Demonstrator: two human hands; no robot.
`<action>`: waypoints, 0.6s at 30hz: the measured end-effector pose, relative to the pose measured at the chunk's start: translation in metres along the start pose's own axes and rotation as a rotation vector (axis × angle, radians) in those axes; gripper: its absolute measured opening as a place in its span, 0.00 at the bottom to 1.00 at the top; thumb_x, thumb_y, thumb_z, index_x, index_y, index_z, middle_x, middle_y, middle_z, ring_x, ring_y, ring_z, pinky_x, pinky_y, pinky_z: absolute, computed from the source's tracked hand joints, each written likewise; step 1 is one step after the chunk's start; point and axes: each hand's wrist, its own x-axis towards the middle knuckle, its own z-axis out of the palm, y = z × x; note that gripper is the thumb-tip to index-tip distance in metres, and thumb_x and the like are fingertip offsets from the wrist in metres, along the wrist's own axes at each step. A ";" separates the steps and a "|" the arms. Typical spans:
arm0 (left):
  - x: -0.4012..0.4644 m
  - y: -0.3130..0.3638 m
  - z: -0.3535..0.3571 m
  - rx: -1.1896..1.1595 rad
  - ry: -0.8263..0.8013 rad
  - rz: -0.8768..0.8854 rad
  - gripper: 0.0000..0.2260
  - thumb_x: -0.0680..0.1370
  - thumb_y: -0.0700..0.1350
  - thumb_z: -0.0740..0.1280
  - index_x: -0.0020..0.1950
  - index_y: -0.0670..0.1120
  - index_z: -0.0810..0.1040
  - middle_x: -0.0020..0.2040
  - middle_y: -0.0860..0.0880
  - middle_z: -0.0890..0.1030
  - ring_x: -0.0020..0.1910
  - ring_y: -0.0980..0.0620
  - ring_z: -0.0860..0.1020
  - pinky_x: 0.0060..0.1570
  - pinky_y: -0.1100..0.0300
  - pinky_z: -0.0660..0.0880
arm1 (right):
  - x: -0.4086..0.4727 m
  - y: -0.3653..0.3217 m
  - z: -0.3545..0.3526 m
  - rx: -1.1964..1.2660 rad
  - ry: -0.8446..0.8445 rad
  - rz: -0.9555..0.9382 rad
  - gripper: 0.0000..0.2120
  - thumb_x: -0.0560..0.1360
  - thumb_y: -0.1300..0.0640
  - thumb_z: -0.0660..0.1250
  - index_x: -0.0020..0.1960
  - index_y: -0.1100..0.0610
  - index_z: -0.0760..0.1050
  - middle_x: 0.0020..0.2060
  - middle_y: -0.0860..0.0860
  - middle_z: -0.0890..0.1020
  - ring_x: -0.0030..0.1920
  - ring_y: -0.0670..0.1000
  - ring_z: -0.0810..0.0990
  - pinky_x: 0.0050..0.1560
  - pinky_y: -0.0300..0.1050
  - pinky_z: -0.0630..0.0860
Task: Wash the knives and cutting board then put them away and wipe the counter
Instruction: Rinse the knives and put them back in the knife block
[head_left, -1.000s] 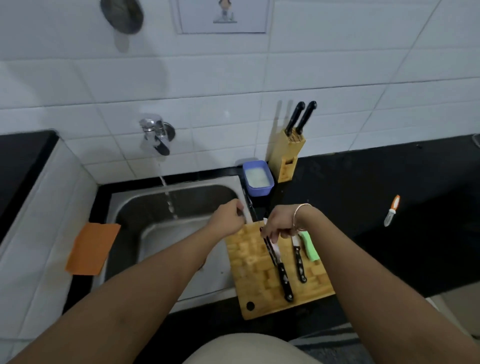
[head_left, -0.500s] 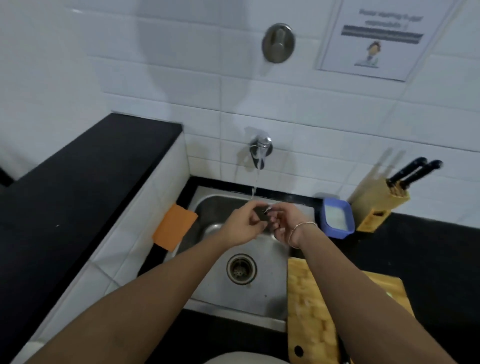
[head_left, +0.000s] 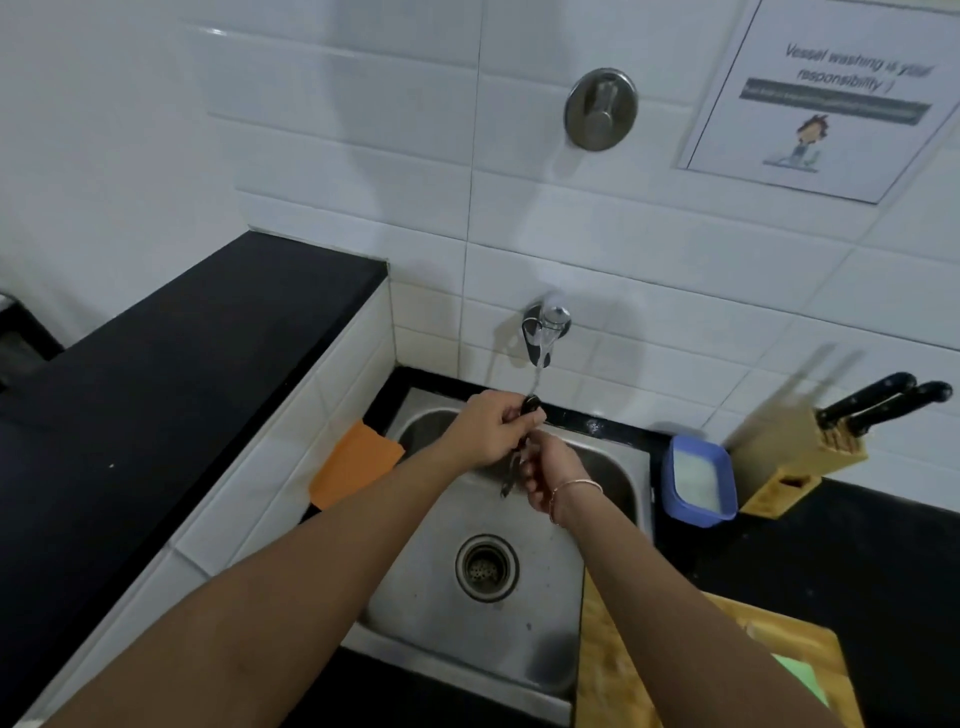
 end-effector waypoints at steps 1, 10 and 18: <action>0.003 0.001 -0.002 0.000 -0.025 -0.003 0.20 0.81 0.54 0.69 0.39 0.39 0.76 0.31 0.41 0.78 0.29 0.53 0.73 0.36 0.49 0.74 | 0.002 -0.001 -0.001 -0.026 0.025 -0.074 0.21 0.81 0.43 0.60 0.33 0.53 0.70 0.24 0.50 0.69 0.22 0.47 0.63 0.23 0.35 0.56; 0.015 0.014 -0.022 -0.190 -0.067 -0.055 0.14 0.82 0.46 0.69 0.44 0.36 0.81 0.25 0.54 0.75 0.24 0.58 0.72 0.30 0.64 0.71 | 0.002 -0.016 -0.006 -0.113 -0.027 -0.502 0.14 0.74 0.71 0.56 0.40 0.58 0.76 0.26 0.51 0.72 0.24 0.48 0.66 0.23 0.37 0.60; 0.014 0.027 -0.035 -0.314 -0.107 -0.077 0.14 0.81 0.47 0.70 0.51 0.34 0.83 0.32 0.44 0.79 0.27 0.56 0.70 0.30 0.63 0.70 | 0.001 -0.019 -0.005 -0.309 -0.023 -0.760 0.16 0.70 0.53 0.75 0.38 0.64 0.73 0.33 0.57 0.77 0.35 0.50 0.73 0.40 0.42 0.73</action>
